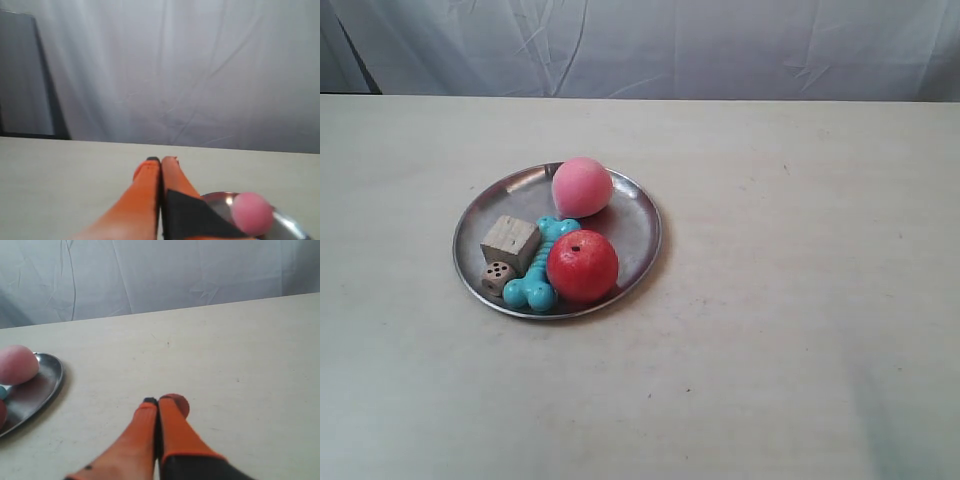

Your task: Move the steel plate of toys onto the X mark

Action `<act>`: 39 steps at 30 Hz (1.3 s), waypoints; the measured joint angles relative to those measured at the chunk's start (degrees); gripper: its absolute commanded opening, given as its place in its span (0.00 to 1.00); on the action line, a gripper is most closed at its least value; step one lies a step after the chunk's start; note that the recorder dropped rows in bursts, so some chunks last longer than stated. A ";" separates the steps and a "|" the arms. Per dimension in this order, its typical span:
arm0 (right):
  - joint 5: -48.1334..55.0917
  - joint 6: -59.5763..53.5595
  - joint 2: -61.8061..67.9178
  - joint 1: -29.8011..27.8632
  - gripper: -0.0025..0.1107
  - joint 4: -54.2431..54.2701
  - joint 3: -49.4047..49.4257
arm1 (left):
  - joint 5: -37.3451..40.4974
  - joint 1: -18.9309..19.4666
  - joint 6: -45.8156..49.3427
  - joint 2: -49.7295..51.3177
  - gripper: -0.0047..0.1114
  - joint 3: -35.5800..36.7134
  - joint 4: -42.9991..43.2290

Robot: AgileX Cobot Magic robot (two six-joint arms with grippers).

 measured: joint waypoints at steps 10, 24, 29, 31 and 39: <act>0.00 0.00 0.00 0.00 0.02 0.00 0.00 | -5.44 0.47 -38.58 -10.48 0.04 13.76 40.10; 0.00 0.00 0.00 0.00 0.02 0.00 0.00 | -5.54 0.47 -53.99 -12.19 0.04 24.62 53.79; 0.00 0.00 0.00 0.00 0.02 0.00 0.00 | -5.73 0.47 -53.99 -15.93 0.04 28.72 55.52; 0.00 0.00 0.00 0.00 0.02 0.00 0.00 | -5.85 0.47 -53.99 -17.09 0.04 29.55 55.57; 0.00 0.00 0.00 0.00 0.02 0.00 0.00 | -6.22 -1.98 -54.10 -18.45 0.04 30.20 55.66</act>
